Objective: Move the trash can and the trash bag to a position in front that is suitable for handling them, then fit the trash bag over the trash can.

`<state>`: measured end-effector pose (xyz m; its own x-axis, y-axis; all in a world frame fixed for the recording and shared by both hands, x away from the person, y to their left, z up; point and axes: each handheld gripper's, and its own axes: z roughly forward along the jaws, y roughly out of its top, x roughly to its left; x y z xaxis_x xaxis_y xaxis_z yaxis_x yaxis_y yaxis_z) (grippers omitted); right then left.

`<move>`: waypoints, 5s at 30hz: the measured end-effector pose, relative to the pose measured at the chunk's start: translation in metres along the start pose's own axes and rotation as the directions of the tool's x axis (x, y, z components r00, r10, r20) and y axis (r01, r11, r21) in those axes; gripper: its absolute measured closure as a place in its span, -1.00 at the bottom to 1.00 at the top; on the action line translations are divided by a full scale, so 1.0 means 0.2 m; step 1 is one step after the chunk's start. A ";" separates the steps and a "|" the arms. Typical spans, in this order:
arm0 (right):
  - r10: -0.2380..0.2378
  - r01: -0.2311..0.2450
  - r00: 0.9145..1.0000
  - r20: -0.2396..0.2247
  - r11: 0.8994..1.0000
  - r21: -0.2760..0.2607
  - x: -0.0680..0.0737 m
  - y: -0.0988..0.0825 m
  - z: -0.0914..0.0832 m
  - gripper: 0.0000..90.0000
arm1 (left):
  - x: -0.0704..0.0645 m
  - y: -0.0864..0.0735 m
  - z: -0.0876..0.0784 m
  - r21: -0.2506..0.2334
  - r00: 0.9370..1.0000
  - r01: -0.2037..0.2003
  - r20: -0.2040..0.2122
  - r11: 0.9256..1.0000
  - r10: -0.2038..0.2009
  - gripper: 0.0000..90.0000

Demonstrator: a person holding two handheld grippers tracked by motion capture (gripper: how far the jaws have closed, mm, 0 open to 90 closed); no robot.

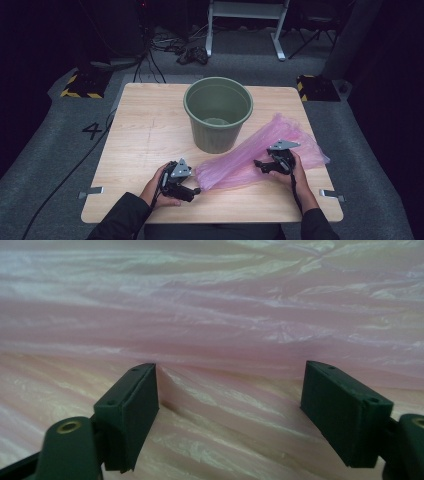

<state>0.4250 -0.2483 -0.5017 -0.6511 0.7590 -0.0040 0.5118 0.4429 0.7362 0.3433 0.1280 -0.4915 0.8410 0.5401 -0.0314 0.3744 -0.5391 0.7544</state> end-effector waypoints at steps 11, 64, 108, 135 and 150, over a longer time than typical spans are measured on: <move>-0.065 0.065 0.995 -0.073 0.998 -0.003 0.08 -0.02 -0.03 -0.37 | 0.05 0.02 0.05 0.016 0.998 0.007 -0.067 1.000 -0.006 -0.49; -0.247 0.289 0.915 -0.318 0.953 0.091 0.20 0.09 0.02 -0.57 | 0.15 -0.04 0.00 0.049 0.991 -0.022 -0.129 0.999 0.028 0.71; -0.183 0.175 0.980 -0.084 0.981 -0.088 0.13 0.04 -0.11 1.00 | 0.21 -0.12 -0.12 0.062 0.988 0.063 -0.146 0.996 -0.053 -0.65; -0.240 0.228 0.970 -0.032 0.950 -0.215 0.15 0.10 -0.24 1.00 | 0.26 -0.17 -0.11 0.057 0.985 0.100 -0.145 0.993 -0.091 -0.71; -0.251 0.242 0.968 0.017 0.910 -0.336 0.17 0.14 -0.40 1.00 | 0.27 -0.16 -0.10 0.066 0.986 0.093 -0.146 0.993 -0.082 -0.77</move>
<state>0.3720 -0.2479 -0.4258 -0.7490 0.6316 -0.2002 0.1201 0.4266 0.8965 0.3692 0.1878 -0.5037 0.7415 0.6709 0.0024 0.4757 -0.5283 0.7032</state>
